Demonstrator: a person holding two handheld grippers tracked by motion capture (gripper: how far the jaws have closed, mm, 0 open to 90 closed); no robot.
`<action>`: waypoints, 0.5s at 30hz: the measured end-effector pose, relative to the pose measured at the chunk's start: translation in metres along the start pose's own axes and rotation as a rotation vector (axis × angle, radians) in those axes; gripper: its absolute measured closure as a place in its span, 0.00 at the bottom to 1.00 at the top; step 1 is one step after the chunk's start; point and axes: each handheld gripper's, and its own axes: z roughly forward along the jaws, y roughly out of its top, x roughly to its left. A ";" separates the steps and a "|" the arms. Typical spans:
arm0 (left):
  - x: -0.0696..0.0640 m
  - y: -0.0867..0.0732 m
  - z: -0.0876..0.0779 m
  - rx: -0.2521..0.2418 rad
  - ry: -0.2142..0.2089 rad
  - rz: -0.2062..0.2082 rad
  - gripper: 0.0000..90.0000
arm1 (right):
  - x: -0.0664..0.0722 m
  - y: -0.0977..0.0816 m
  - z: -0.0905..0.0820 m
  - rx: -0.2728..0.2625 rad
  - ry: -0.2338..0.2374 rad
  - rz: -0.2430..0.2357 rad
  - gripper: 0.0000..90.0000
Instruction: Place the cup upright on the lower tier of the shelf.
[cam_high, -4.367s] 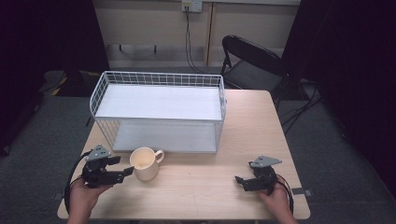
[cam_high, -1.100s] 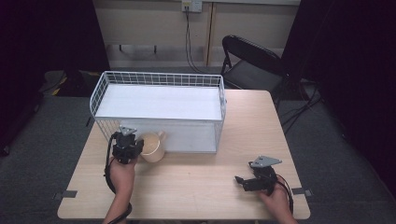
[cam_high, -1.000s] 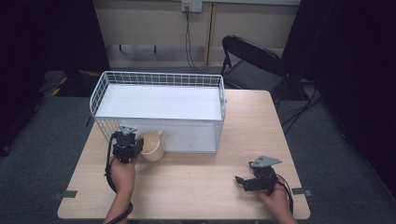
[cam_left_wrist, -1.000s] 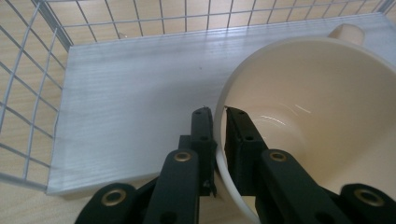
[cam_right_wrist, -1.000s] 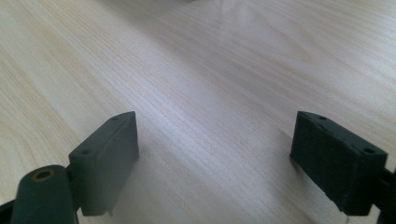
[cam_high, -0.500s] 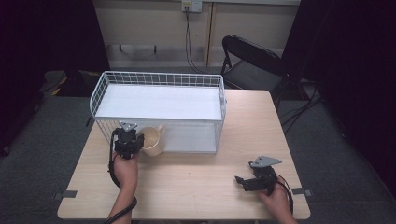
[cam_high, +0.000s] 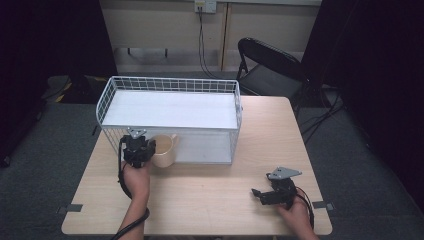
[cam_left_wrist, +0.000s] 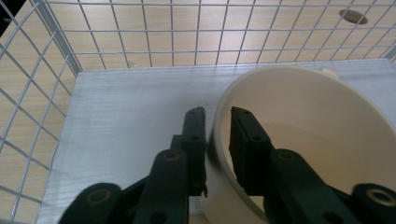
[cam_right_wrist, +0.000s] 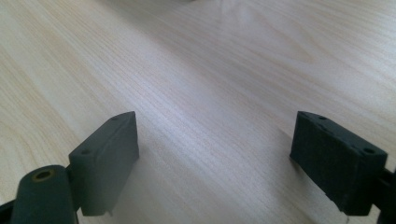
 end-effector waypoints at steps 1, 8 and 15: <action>0.000 0.000 0.000 -0.002 0.000 -0.001 0.83 | 0.000 0.000 0.000 0.000 0.000 0.000 0.16; 0.000 0.000 -0.001 0.001 -0.014 -0.007 0.77 | 0.000 0.000 0.000 0.000 0.000 0.000 0.16; 0.002 0.002 -0.007 0.009 -0.030 -0.008 0.73 | 0.000 0.000 0.000 0.000 0.000 0.000 0.16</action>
